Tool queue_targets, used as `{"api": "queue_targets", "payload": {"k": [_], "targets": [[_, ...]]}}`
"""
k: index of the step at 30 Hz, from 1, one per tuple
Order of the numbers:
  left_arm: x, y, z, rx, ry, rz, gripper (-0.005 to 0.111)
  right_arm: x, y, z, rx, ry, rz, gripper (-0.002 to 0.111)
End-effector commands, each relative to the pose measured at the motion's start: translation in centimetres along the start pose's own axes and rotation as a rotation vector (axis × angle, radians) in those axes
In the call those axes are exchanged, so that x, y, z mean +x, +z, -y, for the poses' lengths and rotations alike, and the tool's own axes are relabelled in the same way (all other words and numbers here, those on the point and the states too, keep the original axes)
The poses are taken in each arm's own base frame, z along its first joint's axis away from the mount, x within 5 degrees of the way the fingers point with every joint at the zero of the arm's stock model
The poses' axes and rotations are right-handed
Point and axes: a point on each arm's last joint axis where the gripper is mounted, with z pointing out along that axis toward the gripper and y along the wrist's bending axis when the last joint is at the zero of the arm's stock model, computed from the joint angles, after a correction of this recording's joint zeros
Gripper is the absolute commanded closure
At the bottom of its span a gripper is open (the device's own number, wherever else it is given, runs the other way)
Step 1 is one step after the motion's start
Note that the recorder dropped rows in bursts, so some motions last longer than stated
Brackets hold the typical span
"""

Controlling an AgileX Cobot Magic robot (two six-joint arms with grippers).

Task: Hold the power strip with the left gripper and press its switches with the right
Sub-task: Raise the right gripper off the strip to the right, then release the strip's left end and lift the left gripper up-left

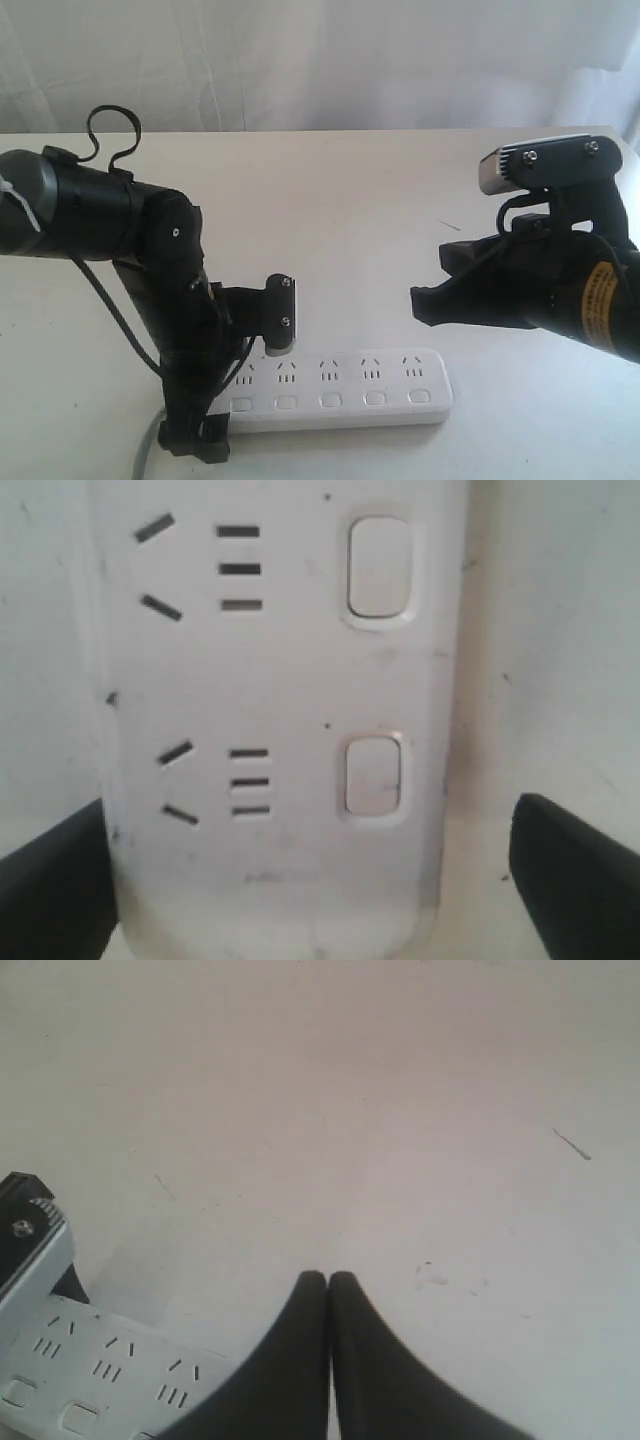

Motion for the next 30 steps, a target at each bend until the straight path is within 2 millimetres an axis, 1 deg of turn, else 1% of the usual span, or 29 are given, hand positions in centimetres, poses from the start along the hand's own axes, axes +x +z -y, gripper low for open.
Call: {"api": "queue_targets", "payload": {"k": [1, 5, 8, 11, 13, 14, 15, 16, 17, 18, 21, 22, 23, 27, 28, 30], "targets": [[-0.5, -4.3, 0.6, -0.048, -0.008, 0.057, 0.002, -0.2, -0.1, 0.2, 0.017, -0.032, 0.01, 0.108], [-0.6, -7.3, 1.3, -0.105, -0.045, 0.115, 0.002, -0.2, -0.1, 0.6, 0.064, -0.034, 0.014, 0.108], [-0.4, -9.5, 2.0, -0.148, -0.076, 0.161, 0.002, -0.3, -0.2, 1.2, 0.137, -0.034, 0.018, 0.108], [-0.3, -11.4, 2.7, -0.19, -0.092, 0.206, 0.002, -0.3, -0.3, 1.7, 0.185, -0.025, 0.02, 0.108], [-0.1, -12.5, 3.1, -0.22, -0.111, 0.233, 0.005, -0.3, -0.3, 1.7, 0.188, -0.025, 0.02, 0.108], [0.0, -13.0, 3.2, -0.239, -0.124, 0.241, 0.008, -0.3, -0.3, 1.7, 0.188, -0.025, 0.02, 0.108], [0.2, -13.3, 3.2, -0.258, -0.133, 0.234, 0.013, -0.3, -0.3, 1.6, 0.178, -0.024, 0.02, 0.108], [0.5, -13.7, 3.2, -0.285, -0.149, 0.224, 0.02, -0.3, -0.2, 1.5, 0.17, -0.026, 0.02, 0.108], [0.8, -14.0, 3.2, -0.31, -0.167, 0.214, 0.03, -0.3, -0.2, 1.4, 0.156, -0.026, 0.019, 0.108], [1.0, -14.3, 3.2, -0.327, -0.179, 0.204, 0.042, -0.3, -0.2, 1.3, 0.149, -0.026, 0.018, 0.108], [1.7, -15.0, 3.3, -0.378, -0.209, 0.169, 0.084, -0.3, -0.2, 1.2, 0.138, -0.026, 0.018, 0.108], [1.9, -15.3, 3.3, -0.399, -0.224, 0.165, 0.1, -0.3, -0.2, 1.2, 0.138, -0.026, 0.018, 0.108], [2.0, -15.7, 3.4, -0.417, -0.225, 0.165, 0.106, -0.3, -0.2, 1.2, 0.136, -0.026, 0.018, 0.108], [2.3, -17.5, 4.1, -0.472, -0.271, 0.244, 0.107, -0.3, -0.2, 1.2, 0.134, -0.026, 0.017, 0.108], [2.4, -18.3, 4.5, -0.497, -0.285, 0.282, 0.107, -0.3, -0.3, 0.9, 0.113, -0.029, 0.023, 0.108], [2.7, -19.6, 5.1, -0.535, -0.293, 0.337, 0.107, -0.7, -0.9, 1.0, 0.117, -0.024, 0.051, 0.108]]}}
